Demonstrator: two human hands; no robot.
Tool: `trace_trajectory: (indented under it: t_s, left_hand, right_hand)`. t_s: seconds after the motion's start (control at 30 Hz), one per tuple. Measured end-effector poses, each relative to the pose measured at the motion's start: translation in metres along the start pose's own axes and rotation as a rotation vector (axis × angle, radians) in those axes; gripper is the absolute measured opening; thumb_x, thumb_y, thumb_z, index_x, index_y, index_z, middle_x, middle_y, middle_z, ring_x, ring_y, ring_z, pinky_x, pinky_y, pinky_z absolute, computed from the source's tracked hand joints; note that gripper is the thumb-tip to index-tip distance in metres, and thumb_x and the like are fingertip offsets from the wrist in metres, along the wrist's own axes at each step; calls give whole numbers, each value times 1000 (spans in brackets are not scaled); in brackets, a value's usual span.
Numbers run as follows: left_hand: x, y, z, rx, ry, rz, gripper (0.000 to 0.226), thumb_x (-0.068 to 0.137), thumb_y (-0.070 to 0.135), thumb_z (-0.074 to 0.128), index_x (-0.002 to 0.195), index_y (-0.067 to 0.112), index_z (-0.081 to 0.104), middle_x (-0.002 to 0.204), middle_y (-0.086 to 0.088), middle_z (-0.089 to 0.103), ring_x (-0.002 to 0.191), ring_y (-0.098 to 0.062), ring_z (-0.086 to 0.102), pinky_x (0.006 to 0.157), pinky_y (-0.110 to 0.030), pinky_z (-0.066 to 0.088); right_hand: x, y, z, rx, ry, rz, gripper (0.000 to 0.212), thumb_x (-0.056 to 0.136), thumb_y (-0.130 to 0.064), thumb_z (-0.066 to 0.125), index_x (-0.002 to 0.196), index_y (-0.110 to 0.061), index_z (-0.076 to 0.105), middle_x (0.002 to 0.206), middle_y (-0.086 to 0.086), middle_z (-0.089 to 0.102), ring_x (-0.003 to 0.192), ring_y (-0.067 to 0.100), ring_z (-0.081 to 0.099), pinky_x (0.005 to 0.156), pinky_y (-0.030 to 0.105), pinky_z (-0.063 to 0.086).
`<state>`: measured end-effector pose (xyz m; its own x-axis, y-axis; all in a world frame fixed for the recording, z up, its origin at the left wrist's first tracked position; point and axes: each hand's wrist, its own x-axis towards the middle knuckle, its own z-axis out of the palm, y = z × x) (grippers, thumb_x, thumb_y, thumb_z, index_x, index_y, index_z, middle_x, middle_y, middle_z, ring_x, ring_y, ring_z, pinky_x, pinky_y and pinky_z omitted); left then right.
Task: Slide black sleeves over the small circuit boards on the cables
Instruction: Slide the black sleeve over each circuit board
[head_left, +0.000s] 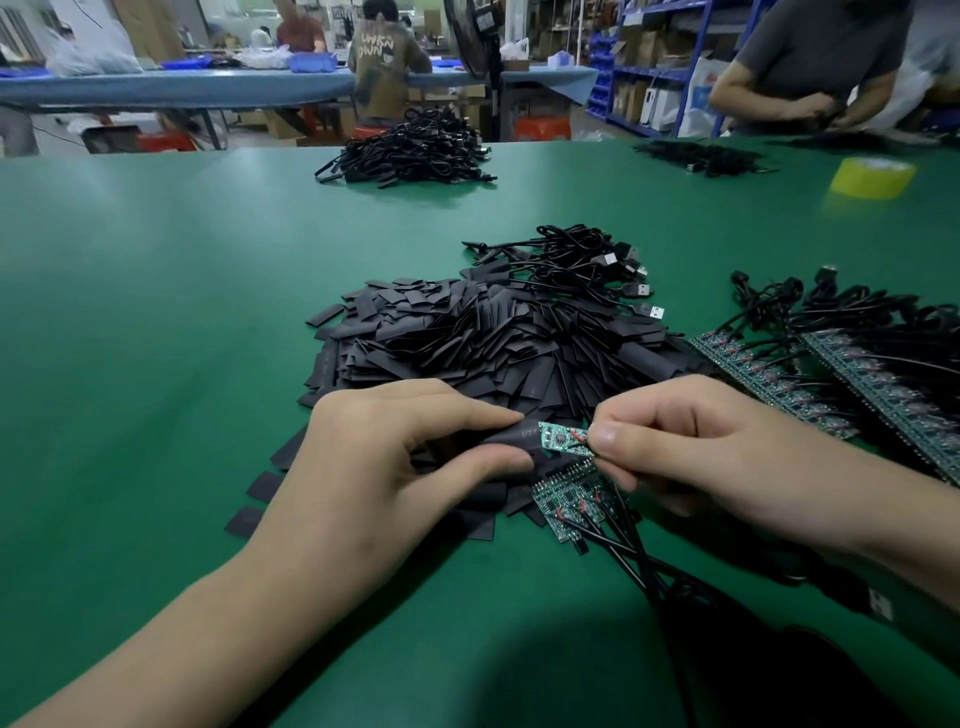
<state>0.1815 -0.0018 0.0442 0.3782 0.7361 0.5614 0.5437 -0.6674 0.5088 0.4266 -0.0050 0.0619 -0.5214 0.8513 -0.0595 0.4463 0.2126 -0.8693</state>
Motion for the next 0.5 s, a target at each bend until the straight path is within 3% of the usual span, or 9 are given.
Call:
trace_trajectory:
  t_s: [0.17,0.33,0.5]
  left_hand:
    - [1,0,1,-39,-38,-21,21,80,37,76,97,26,81,80,22,70,76,6,66,71,-5,43]
    - [-2,3,2,7,-108,63,24,86,42,73,99,23,80,87,19,71,78,3,65,70,-20,52]
    - [-5,5,3,-14,-96,31,27,89,47,65,99,25,77,92,17,71,80,5,64,71,-21,53]
  right_hand:
    - [-1,-2,-1,-104,-4,-16,37,96,-48,50,68,-25,57,53,-4,39,48,12,31,46,20,27]
    - [0,-2,3,-80,-62,8,38,96,-50,50,70,-24,59,53,-5,40,47,9,32,44,20,26]
    - [0,-3,6,-11,-63,21,36,96,-50,49,71,-26,62,51,-4,42,44,9,32,43,17,26]
